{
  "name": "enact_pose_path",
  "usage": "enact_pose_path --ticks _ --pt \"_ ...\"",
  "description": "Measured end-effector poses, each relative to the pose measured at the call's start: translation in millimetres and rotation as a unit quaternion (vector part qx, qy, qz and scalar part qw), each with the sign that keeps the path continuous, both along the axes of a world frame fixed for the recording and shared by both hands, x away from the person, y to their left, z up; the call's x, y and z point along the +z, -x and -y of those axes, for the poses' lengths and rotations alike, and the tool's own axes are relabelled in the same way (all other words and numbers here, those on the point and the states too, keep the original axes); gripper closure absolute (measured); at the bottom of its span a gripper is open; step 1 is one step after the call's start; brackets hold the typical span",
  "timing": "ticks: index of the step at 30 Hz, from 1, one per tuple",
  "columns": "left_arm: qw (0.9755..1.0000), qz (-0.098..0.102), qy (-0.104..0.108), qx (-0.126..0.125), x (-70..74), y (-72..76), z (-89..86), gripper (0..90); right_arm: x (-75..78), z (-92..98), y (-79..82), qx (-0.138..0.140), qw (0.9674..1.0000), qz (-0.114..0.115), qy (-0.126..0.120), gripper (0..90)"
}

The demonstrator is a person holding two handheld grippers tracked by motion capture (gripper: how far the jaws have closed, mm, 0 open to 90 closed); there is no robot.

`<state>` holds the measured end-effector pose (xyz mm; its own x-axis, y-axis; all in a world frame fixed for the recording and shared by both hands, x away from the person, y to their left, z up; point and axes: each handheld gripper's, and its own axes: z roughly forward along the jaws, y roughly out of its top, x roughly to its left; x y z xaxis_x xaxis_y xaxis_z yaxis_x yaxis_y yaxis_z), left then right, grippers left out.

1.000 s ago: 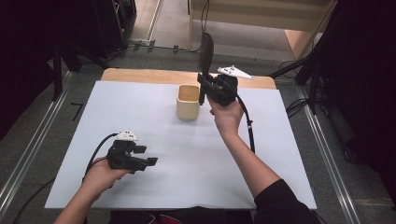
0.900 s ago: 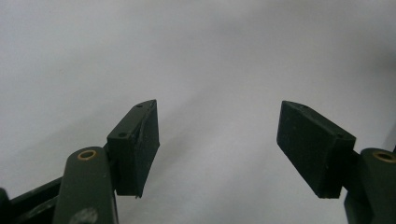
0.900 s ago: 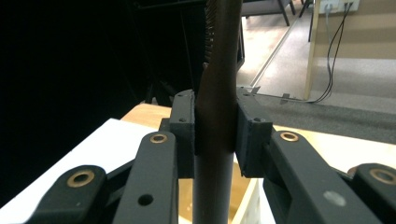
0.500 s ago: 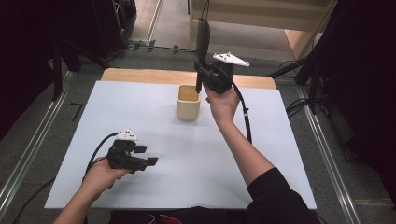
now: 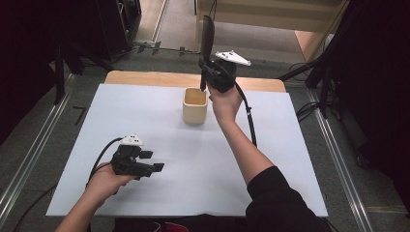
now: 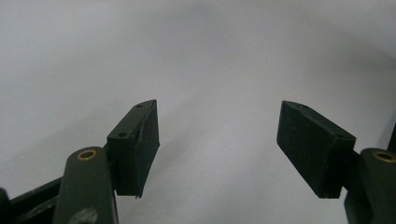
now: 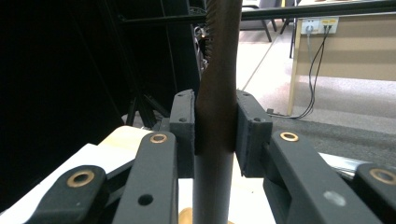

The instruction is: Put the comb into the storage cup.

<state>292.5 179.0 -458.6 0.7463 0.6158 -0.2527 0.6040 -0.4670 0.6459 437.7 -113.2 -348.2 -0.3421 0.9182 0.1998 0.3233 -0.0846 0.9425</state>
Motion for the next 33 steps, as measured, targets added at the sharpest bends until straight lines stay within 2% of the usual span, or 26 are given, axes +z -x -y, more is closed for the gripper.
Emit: enact_pose_path --ticks 8,13,33 --pt "1.0 0.0 0.0 0.0 -0.3 -0.1 0.1 30.8 -8.7 -6.3 -5.0 -0.01 0.9999 0.002 0.006 69.8" --pt "1.0 -0.001 0.0 0.0 -0.3 -0.8 -0.8 30.8 -15.2 -12.6 -6.1 -0.004 0.9998 -0.001 0.018 69.8" --pt "1.0 0.0 0.001 -0.008 0.1 -4.3 2.8 30.8 -40.1 -22.5 -6.5 0.003 0.9996 -0.016 0.023 69.8"
